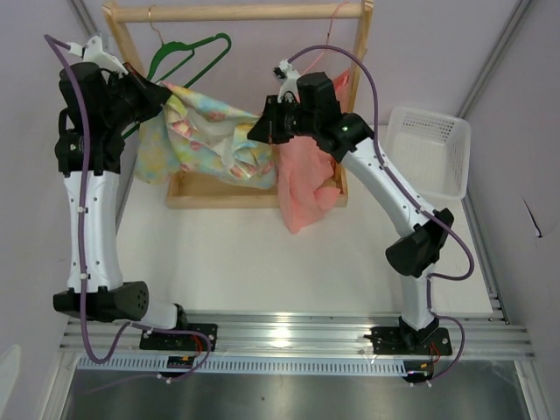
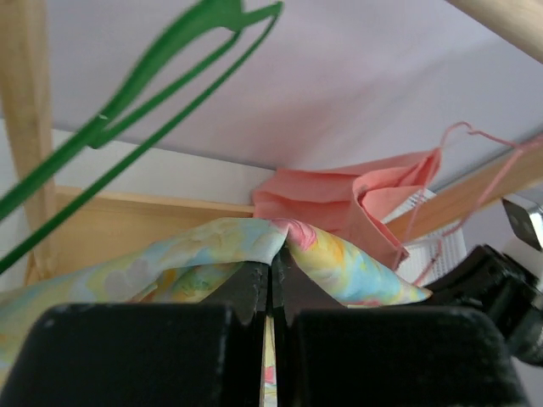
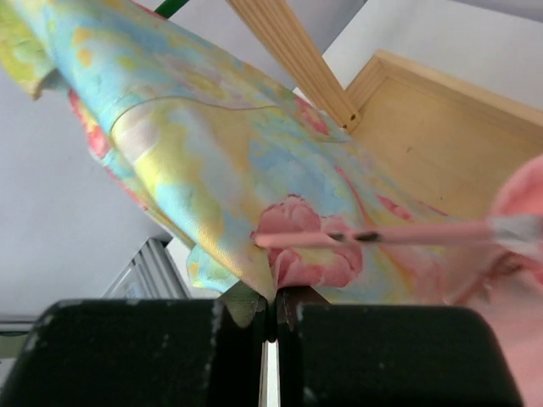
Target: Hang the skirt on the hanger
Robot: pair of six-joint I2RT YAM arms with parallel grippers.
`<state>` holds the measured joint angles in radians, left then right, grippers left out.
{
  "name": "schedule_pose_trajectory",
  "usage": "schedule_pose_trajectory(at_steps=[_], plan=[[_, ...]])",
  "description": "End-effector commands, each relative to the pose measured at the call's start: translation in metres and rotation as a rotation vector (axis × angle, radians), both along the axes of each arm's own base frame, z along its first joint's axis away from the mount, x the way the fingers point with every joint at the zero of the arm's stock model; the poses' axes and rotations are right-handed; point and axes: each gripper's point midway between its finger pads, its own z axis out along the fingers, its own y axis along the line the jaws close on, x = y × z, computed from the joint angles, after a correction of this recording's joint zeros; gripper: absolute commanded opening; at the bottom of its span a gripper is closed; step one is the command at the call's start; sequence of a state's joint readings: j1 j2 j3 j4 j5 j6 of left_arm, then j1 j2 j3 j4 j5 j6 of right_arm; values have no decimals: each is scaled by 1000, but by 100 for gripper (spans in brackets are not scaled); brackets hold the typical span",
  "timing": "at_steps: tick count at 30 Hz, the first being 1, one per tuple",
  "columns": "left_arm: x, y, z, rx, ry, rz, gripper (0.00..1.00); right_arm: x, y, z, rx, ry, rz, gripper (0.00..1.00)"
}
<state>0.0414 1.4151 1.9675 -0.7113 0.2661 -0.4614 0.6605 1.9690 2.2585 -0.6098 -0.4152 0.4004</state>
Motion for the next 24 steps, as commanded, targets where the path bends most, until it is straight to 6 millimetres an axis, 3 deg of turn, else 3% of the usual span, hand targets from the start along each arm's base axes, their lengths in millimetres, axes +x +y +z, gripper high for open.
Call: schedule_pose_trajectory(at_steps=[1,3,5,7,8,9,15,18,19,21,22,24], plan=[[9,13,30,-30,-100,35,0,7,13,36,45,-137,-34,0],[11,16,29,-29,-99,41,0,-2,26,38,18,-188,-53,0],[11,18,21,-21,-88,42,0,-9,35,26,-35,-219,-70,0],[1,19,30,-17,-127,40,0,-22,43,26,-81,-280,-107,0],[3,21,18,-20,-105,43,0,-26,45,25,-91,-295,-117,0],[2,21,21,-20,-122,42,0,-33,52,19,-99,-299,-108,0],[9,14,-3,-69,-85,4,0,-2,45,-1,-212,-324,-278,0],[16,6,-24,-98,-49,-38,0,31,20,-12,-237,-306,-379,0],[18,4,-29,-98,-39,-45,0,51,1,-15,-243,-294,-419,0],[22,-2,-36,-89,-20,-66,0,68,-14,-18,-233,-265,-443,0],[23,-6,-38,-85,-16,-74,0,82,-31,-13,-229,-264,-480,0],[25,-7,-38,-81,-16,-81,0,90,-46,-10,-237,-265,-504,0]])
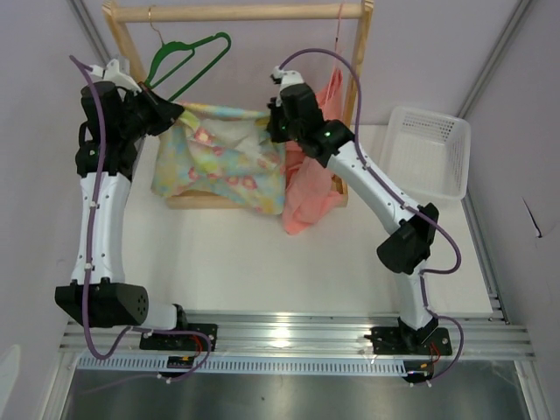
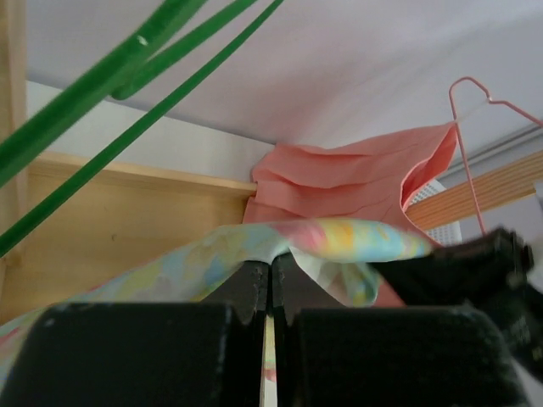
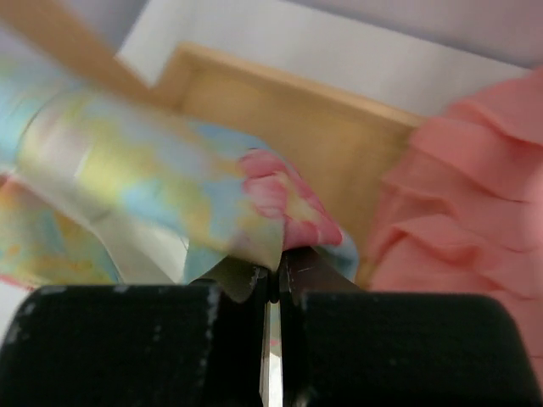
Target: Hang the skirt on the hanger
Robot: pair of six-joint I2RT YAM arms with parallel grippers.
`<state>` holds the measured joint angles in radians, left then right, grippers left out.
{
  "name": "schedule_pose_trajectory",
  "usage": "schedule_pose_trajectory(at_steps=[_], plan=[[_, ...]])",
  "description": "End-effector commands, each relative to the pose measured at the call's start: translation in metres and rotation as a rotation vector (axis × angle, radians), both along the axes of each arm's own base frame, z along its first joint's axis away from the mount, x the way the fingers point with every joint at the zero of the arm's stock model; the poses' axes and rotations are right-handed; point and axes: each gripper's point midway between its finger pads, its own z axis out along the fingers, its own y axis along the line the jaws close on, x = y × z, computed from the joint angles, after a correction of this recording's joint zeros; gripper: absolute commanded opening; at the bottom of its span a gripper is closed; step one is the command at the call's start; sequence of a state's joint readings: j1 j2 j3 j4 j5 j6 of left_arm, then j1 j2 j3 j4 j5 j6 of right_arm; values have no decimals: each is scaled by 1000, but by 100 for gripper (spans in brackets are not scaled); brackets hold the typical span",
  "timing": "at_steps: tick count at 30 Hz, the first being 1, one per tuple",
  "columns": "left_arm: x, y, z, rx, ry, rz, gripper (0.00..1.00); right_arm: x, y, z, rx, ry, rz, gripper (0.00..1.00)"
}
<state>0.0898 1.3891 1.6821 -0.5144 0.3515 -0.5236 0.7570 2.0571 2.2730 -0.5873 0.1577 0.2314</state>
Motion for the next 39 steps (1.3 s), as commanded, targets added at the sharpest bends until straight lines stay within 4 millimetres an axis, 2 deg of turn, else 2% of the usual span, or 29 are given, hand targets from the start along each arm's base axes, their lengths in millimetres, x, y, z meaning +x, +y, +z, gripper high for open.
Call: schedule_pose_trajectory(at_steps=[1,3,4,5,7,10,11,12,13,14,15,16,17,18,19,20,21,22,23,24,25,27,28,30,35,37,38,39], plan=[[3,-14,28,-5,-97,-62,0,31,-42,38,41,-84,-116,0],[6,-15,32,-3,-103,-69,0,33,-59,45,33,-92,-141,0],[8,-16,38,-2,-114,-72,0,32,-63,38,16,-78,-143,0],[9,-16,39,1,-113,-72,0,27,-70,46,20,-88,-151,0],[10,-15,44,5,-124,-65,0,19,-75,40,-4,-86,-157,0],[3,-14,39,16,-112,-58,0,-1,-85,21,-40,-65,-162,0],[1,-11,22,21,-61,-44,0,-11,-92,0,-62,-25,-163,0],[-1,-9,-4,16,4,-31,0,-18,-91,-12,-65,11,-145,0],[-12,-8,-31,-2,78,-11,0,-30,-96,-51,-113,94,-149,0],[-19,-7,-43,-13,109,9,0,-33,-95,-41,-89,81,-151,0],[-27,-6,-89,-23,205,29,0,-51,-98,-73,-129,135,-137,0],[-34,-6,-102,-27,218,44,0,-61,-96,-86,-108,169,-127,0],[-45,0,-104,-26,196,90,2,-72,-95,-100,-108,199,-111,0],[-59,3,-165,-24,327,113,3,-90,-100,-130,-136,258,-96,0],[-67,3,-176,-26,347,119,3,-99,-99,-141,-122,297,-95,0],[-79,0,-203,-41,411,115,8,-106,-104,-152,-131,321,-102,3],[-93,-4,-219,-48,436,108,14,-118,-112,-174,-159,367,-109,18],[-97,-3,-225,-48,443,115,23,-124,-112,-175,-143,376,-93,28],[-104,-2,-239,-44,465,120,37,-130,-112,-179,-140,387,-80,39],[-108,0,-244,-35,472,130,42,-135,-112,-182,-140,393,-70,54],[-110,0,-245,-32,479,130,50,-142,-113,-183,-144,397,-61,60],[-111,-4,-246,-38,485,106,57,-146,-117,-184,-164,391,-63,69],[-114,-7,-248,-45,496,91,68,-149,-120,-183,-183,398,-66,71],[-118,-7,-251,-41,505,95,69,-149,-123,-179,-193,385,-63,73],[-146,5,-283,-34,587,189,68,-156,-112,-169,-164,370,-14,77],[-152,3,-294,-60,606,202,65,-157,-110,-172,-183,368,-8,77],[-159,2,-308,-64,639,200,64,-157,-111,-177,-197,376,-9,77],[-160,0,-312,-72,648,192,63,-157,-114,-185,-216,395,-20,77]])
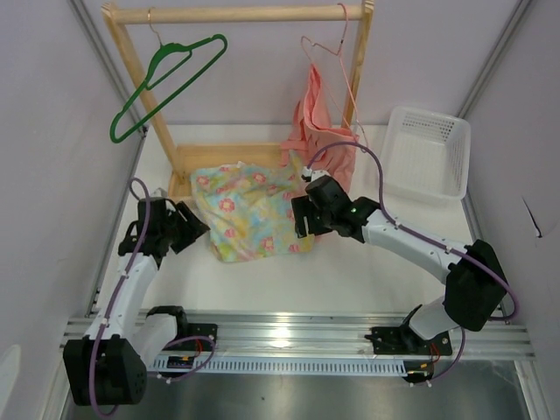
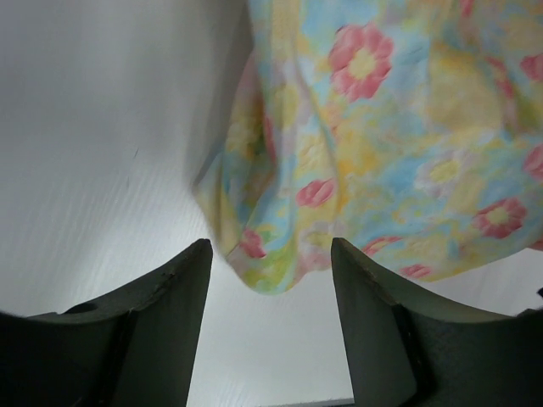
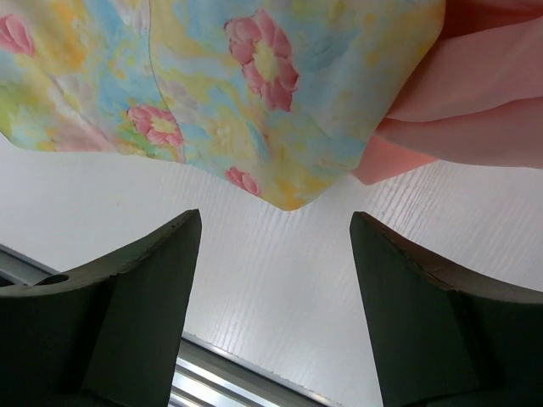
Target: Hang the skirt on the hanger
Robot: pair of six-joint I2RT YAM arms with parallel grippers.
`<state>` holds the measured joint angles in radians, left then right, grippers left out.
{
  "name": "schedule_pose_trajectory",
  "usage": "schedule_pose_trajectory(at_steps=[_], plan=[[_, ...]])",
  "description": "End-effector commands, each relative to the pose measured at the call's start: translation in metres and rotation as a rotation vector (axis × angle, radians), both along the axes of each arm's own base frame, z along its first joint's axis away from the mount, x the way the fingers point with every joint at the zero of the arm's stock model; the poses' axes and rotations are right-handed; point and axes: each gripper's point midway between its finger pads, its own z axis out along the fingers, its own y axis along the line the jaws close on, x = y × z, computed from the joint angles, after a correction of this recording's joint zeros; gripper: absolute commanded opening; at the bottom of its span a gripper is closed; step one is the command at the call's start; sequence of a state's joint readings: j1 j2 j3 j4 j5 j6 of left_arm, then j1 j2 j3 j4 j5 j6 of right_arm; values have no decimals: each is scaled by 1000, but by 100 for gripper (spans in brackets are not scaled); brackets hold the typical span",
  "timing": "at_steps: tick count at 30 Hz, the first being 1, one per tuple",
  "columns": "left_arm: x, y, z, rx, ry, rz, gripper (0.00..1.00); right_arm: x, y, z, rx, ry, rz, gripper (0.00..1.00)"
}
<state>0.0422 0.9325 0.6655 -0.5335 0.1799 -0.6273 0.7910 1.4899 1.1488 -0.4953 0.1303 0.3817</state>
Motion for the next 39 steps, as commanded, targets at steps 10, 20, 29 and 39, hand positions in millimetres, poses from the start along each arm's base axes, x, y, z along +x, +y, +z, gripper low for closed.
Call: schedule_pose_trajectory(at_steps=[10,20,29,39], plan=[[-16,-7,-79,-74,144,58,58,11,-20,-36,82,31,-23,76],[-5,-2,-83,-52,136,78,58,-13,17,-33,194,61,89,72],[8,-1,-85,-51,143,87,57,11,-4,-64,167,63,-19,67],[19,-4,-91,-63,120,72,54,18,8,-72,195,35,29,63]])
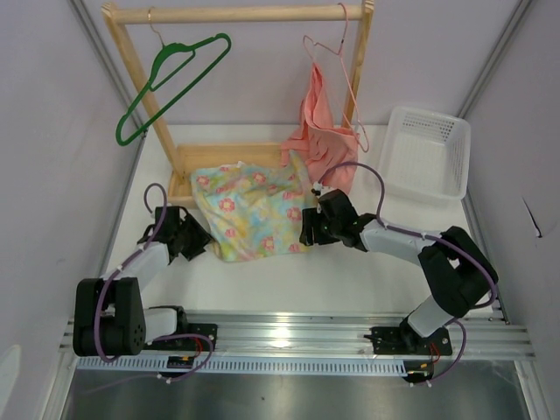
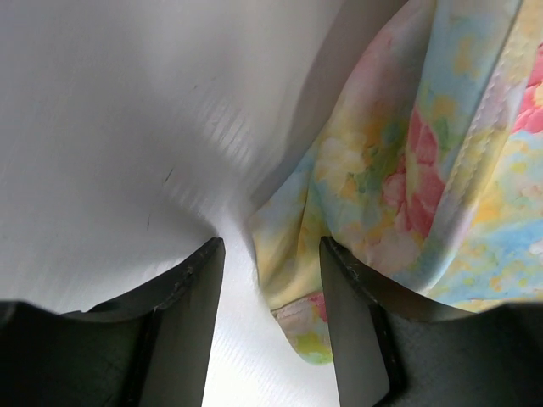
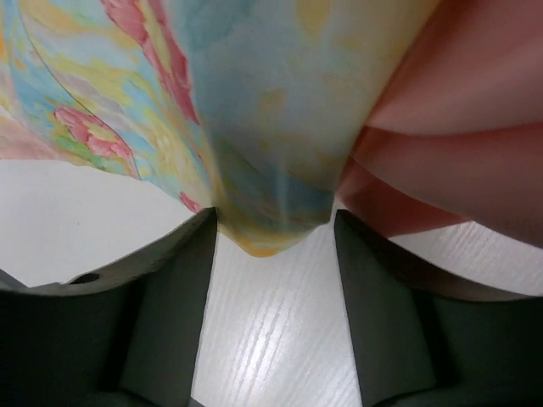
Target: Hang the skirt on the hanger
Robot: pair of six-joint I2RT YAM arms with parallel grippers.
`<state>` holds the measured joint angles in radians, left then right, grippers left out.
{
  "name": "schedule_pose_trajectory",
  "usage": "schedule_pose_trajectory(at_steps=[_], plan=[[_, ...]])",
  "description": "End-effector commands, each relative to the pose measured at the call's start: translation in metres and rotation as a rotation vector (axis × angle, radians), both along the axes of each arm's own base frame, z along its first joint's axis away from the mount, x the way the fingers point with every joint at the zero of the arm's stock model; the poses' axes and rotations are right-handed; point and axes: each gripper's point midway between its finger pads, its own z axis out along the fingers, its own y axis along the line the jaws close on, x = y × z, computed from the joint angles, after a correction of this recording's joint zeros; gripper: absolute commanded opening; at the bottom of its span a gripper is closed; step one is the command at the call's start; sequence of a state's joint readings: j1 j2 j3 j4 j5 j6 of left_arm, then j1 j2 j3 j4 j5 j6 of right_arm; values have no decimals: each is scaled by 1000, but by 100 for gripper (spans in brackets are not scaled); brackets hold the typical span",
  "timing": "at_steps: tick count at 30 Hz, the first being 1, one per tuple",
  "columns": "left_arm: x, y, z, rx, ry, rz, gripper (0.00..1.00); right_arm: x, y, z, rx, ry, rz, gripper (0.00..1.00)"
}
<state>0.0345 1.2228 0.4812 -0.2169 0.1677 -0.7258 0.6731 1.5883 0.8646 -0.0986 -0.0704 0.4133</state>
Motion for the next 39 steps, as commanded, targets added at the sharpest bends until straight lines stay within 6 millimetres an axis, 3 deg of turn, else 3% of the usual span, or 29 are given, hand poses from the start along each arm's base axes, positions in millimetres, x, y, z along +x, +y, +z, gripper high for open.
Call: schedule_pose_trajectory(at_steps=[1,3,4,8,12,19,24,29,39], plan=[[12,-1,6,-3,-63,0,54,8,16,15,64,-68,31,55],[16,-1,10,-3,-95,0,54,8,17,23,76,-76,30,44],[15,-1,8,-3,-97,2,53,6,17,27,77,-76,30,28],[14,-3,8,-13,-115,4,51,5,17,65,130,-95,32,0],[12,-7,10,-28,-140,3,49,10,25,138,236,-115,56,0],[6,-29,12,-83,-203,-57,49,29,34,201,344,-122,58,0],[-2,-52,9,-165,-262,-108,50,39,40,211,358,-100,71,0],[-2,-59,5,-190,-283,-133,50,47,46,223,380,-108,78,0],[-2,-63,-6,-169,-221,-150,32,50,51,232,404,-113,80,0]])
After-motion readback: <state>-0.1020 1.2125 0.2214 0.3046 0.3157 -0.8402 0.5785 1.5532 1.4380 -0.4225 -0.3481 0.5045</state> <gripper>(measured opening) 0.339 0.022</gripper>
